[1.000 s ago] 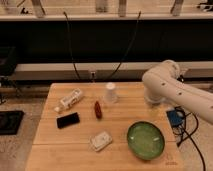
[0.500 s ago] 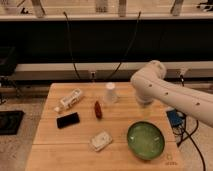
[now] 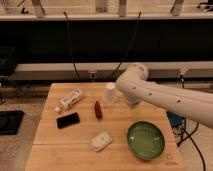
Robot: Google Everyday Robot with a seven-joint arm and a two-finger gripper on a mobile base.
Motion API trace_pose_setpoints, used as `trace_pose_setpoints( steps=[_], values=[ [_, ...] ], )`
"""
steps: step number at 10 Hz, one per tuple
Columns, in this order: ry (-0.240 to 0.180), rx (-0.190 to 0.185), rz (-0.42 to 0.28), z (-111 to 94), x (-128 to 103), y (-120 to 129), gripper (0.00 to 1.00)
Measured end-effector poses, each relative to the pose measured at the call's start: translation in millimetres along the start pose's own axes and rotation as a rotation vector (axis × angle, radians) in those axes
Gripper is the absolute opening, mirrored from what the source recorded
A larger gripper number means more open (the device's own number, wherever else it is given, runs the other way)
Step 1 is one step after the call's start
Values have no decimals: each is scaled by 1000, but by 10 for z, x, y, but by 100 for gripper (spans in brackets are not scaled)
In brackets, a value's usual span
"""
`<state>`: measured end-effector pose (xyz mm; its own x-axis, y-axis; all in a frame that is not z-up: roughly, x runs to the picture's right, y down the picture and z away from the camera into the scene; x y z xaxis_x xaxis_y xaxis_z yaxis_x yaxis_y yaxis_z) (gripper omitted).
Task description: Place the pepper in the ceramic bowl
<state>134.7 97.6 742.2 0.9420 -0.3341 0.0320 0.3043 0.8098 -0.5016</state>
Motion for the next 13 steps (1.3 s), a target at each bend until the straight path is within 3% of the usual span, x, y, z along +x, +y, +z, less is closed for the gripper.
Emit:
trace_pose_setpoints(
  steps=[6, 13],
  values=[
    [7, 13, -209, 252, -532, -179, 80],
    [-11, 26, -335, 502, -921, -279, 80]
  ],
)
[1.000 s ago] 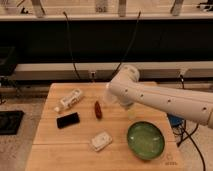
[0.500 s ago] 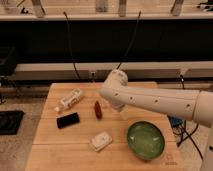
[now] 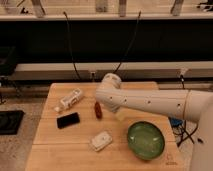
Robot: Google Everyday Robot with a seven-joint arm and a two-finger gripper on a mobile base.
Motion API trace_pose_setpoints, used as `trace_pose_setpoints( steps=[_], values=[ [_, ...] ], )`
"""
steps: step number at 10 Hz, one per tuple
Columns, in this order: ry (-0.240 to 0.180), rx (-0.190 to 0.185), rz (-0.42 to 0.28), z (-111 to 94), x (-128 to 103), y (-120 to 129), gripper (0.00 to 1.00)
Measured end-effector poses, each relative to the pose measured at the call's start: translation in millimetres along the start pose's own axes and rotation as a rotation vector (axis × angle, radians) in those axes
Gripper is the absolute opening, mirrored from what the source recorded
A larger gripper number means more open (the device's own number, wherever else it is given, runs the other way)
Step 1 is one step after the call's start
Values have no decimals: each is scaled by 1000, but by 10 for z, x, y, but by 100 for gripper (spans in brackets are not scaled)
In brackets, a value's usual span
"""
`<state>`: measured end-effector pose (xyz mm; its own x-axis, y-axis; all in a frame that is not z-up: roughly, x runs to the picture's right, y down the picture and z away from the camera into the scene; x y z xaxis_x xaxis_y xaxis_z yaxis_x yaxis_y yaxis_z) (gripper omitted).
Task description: Place the pepper in the ceramic bowl
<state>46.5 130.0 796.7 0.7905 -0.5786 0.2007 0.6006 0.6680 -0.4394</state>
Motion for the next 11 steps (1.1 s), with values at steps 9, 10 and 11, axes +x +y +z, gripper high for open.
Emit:
trace_pose_setpoints(
  steps=[9, 10, 11],
  values=[
    [-23, 25, -125, 190, -220, -221, 80],
    [-24, 27, -136, 205, -242, -233, 80],
    [-24, 28, -146, 218, -254, -247, 80]
  ],
)
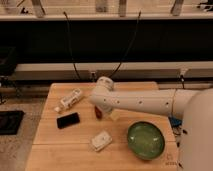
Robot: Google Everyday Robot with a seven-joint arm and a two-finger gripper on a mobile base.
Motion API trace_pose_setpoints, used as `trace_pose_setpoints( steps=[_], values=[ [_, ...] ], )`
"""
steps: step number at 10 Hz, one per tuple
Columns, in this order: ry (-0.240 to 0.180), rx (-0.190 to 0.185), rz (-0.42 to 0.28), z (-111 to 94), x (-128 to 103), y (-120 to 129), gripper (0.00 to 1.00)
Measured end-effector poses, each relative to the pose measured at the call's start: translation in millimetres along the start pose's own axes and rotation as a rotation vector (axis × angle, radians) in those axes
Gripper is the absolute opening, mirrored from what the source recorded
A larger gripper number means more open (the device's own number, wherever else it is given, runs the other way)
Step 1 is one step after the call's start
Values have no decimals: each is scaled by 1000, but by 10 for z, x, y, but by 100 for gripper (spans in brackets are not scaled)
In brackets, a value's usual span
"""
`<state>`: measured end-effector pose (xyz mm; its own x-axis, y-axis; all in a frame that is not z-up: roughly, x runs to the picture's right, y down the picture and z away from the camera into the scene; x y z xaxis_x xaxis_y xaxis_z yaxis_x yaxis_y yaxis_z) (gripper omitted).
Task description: Place the pepper in the ceramic bowl
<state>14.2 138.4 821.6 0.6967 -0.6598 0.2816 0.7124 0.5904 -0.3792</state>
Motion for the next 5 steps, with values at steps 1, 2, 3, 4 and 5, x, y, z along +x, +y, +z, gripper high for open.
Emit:
trace_pose_setpoints(
  steps=[1, 2, 3, 4, 5],
  values=[
    [0, 1, -13, 18, -9, -20, 80],
    [-2, 3, -23, 33, -15, -36, 80],
    [-3, 6, -38, 52, -20, -59, 80],
    [-2, 7, -49, 68, -28, -78, 80],
    [-2, 8, -56, 63, -31, -98, 80]
  ],
)
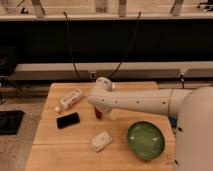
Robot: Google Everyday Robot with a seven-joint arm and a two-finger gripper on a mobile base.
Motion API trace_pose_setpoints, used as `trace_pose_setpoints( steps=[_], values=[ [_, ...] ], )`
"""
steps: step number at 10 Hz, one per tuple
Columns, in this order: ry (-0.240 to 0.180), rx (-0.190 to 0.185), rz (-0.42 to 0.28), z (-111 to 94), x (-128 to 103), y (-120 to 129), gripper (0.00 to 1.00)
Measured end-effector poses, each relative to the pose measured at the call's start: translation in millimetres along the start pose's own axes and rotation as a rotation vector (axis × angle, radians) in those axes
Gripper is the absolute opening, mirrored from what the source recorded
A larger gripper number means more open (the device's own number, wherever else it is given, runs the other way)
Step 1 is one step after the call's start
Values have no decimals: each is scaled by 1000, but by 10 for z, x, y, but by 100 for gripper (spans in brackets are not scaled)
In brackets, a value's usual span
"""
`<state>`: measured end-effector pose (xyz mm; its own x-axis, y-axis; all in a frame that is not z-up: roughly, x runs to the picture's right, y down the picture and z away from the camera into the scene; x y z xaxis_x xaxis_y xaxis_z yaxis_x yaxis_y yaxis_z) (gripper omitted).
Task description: Place the pepper in the ceramic bowl
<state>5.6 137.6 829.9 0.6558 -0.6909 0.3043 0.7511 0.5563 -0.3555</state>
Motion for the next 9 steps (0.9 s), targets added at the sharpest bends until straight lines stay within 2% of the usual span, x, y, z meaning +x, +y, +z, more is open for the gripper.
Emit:
trace_pose_setpoints(
  steps=[9],
  values=[
    [3, 6, -72, 16, -9, -146, 80]
  ],
)
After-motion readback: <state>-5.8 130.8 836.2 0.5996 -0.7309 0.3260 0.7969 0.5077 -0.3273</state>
